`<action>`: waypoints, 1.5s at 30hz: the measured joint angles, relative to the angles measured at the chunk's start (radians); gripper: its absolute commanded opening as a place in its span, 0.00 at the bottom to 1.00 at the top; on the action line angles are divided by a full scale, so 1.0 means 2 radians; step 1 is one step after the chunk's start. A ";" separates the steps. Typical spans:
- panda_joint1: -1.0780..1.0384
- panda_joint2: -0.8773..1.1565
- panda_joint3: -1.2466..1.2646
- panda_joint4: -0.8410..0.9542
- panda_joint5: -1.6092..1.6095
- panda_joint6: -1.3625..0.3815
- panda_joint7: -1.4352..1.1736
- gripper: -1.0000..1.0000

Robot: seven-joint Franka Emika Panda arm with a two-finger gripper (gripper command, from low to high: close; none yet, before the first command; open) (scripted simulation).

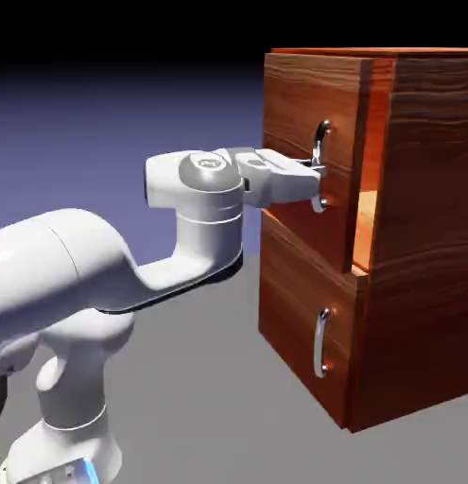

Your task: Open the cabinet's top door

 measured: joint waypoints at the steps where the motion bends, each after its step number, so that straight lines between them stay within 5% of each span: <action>1: -0.012 -0.005 0.018 -0.013 0.014 -0.014 0.002 0.00; 24: -0.064 -0.037 0.435 -0.104 0.396 -0.300 0.032 0.00; 35: -0.098 0.077 0.634 -0.020 0.576 -0.454 0.080 0.00; 45: -0.236 0.215 0.815 0.143 0.698 -0.615 0.128 0.00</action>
